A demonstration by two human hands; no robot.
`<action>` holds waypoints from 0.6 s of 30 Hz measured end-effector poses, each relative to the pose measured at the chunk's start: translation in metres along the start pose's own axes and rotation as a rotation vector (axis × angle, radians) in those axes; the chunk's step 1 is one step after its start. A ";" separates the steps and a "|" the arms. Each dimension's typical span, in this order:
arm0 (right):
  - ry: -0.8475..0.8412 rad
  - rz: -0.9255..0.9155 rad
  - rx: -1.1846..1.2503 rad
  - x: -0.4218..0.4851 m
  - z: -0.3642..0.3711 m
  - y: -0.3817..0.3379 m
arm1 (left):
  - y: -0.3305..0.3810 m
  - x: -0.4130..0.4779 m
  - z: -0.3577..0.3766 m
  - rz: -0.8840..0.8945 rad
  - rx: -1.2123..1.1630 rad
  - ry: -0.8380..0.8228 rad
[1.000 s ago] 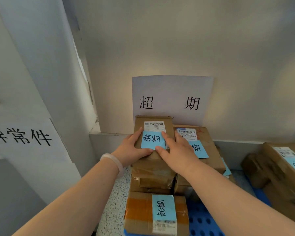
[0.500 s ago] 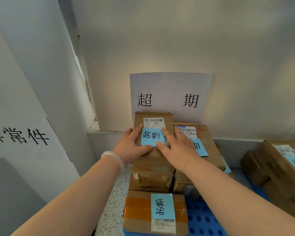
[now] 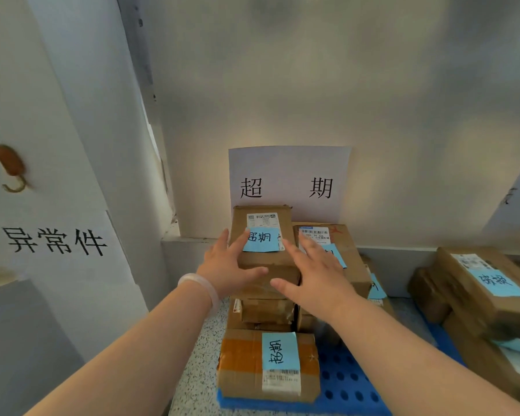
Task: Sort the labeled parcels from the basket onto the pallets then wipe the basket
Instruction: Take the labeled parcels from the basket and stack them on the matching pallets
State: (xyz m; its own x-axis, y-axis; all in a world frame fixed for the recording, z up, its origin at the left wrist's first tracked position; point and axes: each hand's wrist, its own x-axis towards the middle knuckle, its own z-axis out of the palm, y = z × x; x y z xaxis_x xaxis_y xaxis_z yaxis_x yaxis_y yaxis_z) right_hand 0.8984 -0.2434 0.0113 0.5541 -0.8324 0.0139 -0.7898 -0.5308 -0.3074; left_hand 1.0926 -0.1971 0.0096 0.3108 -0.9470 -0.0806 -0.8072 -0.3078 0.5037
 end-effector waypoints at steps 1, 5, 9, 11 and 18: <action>0.002 -0.005 -0.009 -0.007 0.000 0.000 | 0.003 -0.007 -0.001 0.008 0.027 0.013; 0.062 -0.019 -0.067 -0.040 0.001 0.003 | 0.019 -0.036 0.007 0.111 0.139 0.128; 0.094 0.019 -0.082 -0.084 0.005 0.015 | 0.044 -0.062 0.031 0.259 0.252 0.183; 0.107 0.061 -0.086 -0.108 0.006 0.028 | 0.061 -0.074 0.046 0.331 0.278 0.166; 0.146 0.223 -0.076 -0.199 0.002 0.090 | 0.135 -0.119 0.113 0.550 0.306 0.062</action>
State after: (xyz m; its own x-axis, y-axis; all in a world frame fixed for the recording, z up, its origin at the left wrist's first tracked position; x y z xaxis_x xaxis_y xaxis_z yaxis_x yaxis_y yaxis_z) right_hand 0.7175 -0.1248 -0.0208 0.3249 -0.9412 0.0926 -0.9084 -0.3379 -0.2463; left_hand 0.8902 -0.1359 -0.0096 -0.1693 -0.9700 0.1742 -0.9614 0.2015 0.1875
